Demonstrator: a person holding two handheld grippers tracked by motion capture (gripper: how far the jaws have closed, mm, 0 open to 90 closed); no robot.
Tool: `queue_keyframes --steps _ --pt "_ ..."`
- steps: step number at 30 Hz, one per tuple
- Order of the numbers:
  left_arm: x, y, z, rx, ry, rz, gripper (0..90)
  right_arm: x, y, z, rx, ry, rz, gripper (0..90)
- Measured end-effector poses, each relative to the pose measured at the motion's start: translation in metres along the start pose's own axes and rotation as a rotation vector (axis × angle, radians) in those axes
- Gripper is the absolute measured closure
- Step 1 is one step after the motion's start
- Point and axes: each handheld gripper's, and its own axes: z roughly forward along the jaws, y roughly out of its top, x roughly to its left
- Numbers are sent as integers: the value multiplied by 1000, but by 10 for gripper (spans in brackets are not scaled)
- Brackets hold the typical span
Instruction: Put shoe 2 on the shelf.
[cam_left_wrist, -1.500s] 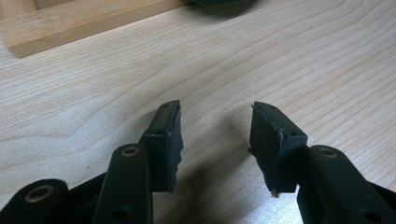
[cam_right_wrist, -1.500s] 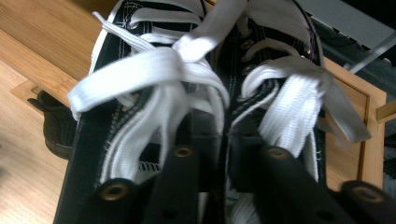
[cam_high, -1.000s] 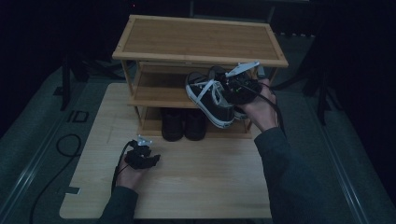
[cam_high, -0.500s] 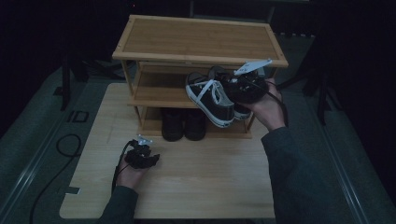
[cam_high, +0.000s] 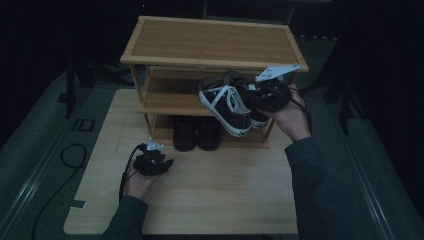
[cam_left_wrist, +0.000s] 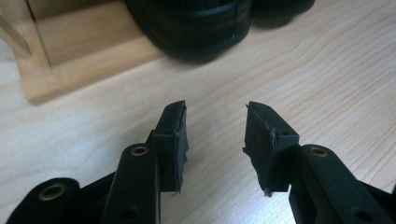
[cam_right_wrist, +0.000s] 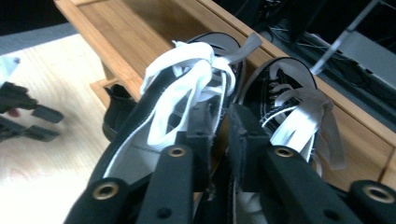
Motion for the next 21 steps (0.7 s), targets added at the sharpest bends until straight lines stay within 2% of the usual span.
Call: queue_keyframes --steps 5,6,7,8,13,16,18,21 --pt "-2 16 -8 -22 -12 20 617 1 -1 -4 0 23 -20 883" --pt "-3 23 -10 -28 -18 31 625 2 -1 -5 0 30 -28 895" --pt "-3 23 -10 -28 -18 31 637 2 -1 -5 0 30 -28 895" --pt "-5 31 -12 -30 -21 41 658 3 -1 -7 -4 42 -32 897" --pt "-8 44 -15 -43 -25 49 670 3 -1 -9 -7 56 -37 898" --pt "-9 56 -19 -60 -40 57 684 4 -1 -12 -19 88 -36 900" --pt "-10 60 -20 -61 -45 60 685 5 -1 -13 -16 94 -38 900" --pt "-14 67 -23 -61 -40 94 701 8 -2 -14 -5 103 -68 900"
